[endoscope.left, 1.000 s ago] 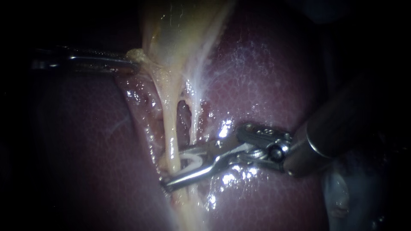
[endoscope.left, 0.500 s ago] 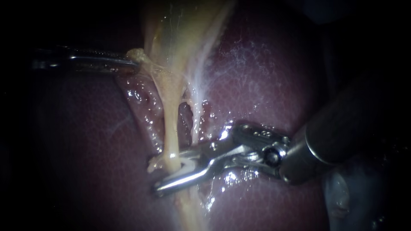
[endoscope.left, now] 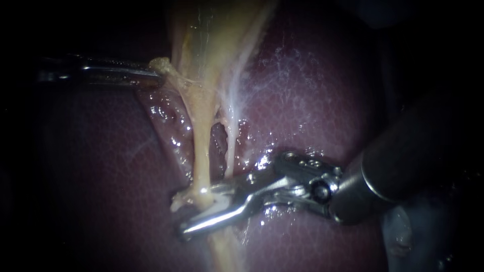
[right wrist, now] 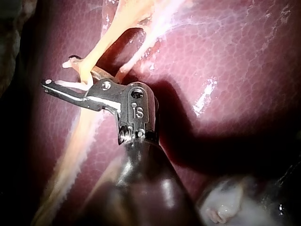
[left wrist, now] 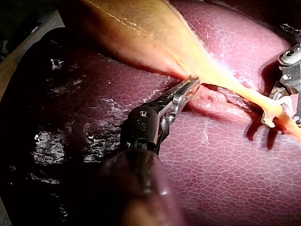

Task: Clipping first clip left tube

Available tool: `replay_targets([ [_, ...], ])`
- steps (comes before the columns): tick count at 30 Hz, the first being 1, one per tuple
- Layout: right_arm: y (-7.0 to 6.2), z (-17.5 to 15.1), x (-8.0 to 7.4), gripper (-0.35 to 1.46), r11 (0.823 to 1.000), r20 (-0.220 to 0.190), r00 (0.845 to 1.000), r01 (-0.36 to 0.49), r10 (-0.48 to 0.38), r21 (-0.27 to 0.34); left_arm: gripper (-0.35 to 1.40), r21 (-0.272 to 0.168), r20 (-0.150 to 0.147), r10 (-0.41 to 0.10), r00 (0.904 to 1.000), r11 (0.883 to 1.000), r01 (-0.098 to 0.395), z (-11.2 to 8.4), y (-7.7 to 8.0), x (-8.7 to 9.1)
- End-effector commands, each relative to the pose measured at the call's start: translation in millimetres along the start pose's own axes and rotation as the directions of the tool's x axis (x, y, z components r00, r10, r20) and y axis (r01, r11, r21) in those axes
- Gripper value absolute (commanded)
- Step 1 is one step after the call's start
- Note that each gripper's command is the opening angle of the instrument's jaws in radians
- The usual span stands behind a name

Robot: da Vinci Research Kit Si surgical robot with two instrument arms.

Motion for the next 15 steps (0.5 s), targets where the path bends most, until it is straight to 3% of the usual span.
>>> replay_targets([
  [1, 0.0, 0.0, 0.0, 0.47, 1.000, 0.001, 1.000, 0.000, 0.000, 0.000, -0.35, 0.000, 0.000, 0.000, 1.0000, 1.000, 0.000, 0.0, 0.0, 0.0],
  [7, -0.1, -0.4, -0.2, 0.32, 1.000, 0.002, 1.000, 0.000, 0.000, 0.003, -0.35, 0.000, 0.000, 0.000, 1.0000, 1.000, 0.000, 0.0, 0.0, 0.0],
  [15, -0.3, -0.6, -0.2, -0.06, 1.000, 0.003, 1.000, 0.000, 0.000, 0.005, -0.35, 0.001, 0.000, 0.000, 1.0000, 1.000, 0.000, 0.0, 0.0, 0.0],
])
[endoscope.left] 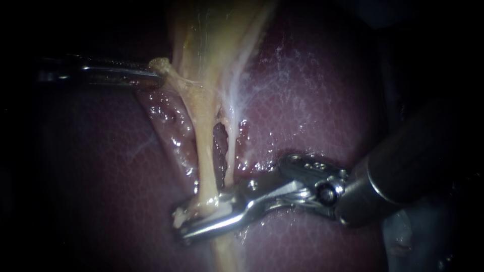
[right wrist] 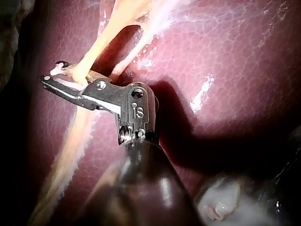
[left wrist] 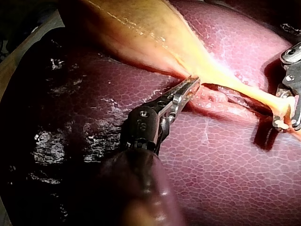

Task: Clipping first clip left tube

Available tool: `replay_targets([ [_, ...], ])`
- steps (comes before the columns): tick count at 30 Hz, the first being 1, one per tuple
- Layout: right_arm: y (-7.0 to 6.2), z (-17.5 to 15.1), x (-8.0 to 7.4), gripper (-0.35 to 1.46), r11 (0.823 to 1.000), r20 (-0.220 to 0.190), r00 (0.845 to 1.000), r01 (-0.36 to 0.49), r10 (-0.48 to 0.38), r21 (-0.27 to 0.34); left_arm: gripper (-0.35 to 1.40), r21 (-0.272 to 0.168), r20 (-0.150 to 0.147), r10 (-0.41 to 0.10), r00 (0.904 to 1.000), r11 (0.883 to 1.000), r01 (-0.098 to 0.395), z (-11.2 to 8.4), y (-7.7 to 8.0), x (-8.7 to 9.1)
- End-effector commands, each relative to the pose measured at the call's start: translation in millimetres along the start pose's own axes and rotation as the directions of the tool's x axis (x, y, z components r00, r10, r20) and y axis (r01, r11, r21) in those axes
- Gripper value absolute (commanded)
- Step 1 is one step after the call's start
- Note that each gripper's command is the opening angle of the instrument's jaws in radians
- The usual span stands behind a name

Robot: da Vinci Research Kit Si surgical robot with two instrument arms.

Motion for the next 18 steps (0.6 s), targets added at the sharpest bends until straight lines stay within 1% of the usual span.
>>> replay_targets([
  [1, 0.0, 0.0, 0.0, -0.09, 1.000, 0.000, 1.000, 0.000, 0.000, 0.000, -0.35, 0.000, 0.000, 0.000, 1.0000, 1.000, 0.000, 0.0, 0.0, 0.0],
  [5, 0.0, -0.1, 0.0, -0.35, 1.000, 0.002, 1.000, 0.000, 0.000, 0.003, -0.35, 0.000, 0.000, 0.000, 1.0000, 1.000, 0.000, 0.0, 0.0, 0.0],
  [10, 0.0, -0.3, -0.1, -0.35, 1.000, -0.002, 1.000, 0.001, -0.001, -0.003, -0.35, 0.000, 0.000, 0.000, 1.0000, 1.000, 0.000, 0.0, 0.0, 0.0],
  [18, 0.6, -0.9, -0.1, -0.35, 1.000, -0.003, 1.000, 0.001, -0.001, -0.004, -0.35, 0.000, 0.000, 0.000, 1.0000, 1.000, 0.000, 0.0, 0.0, 0.0],
])
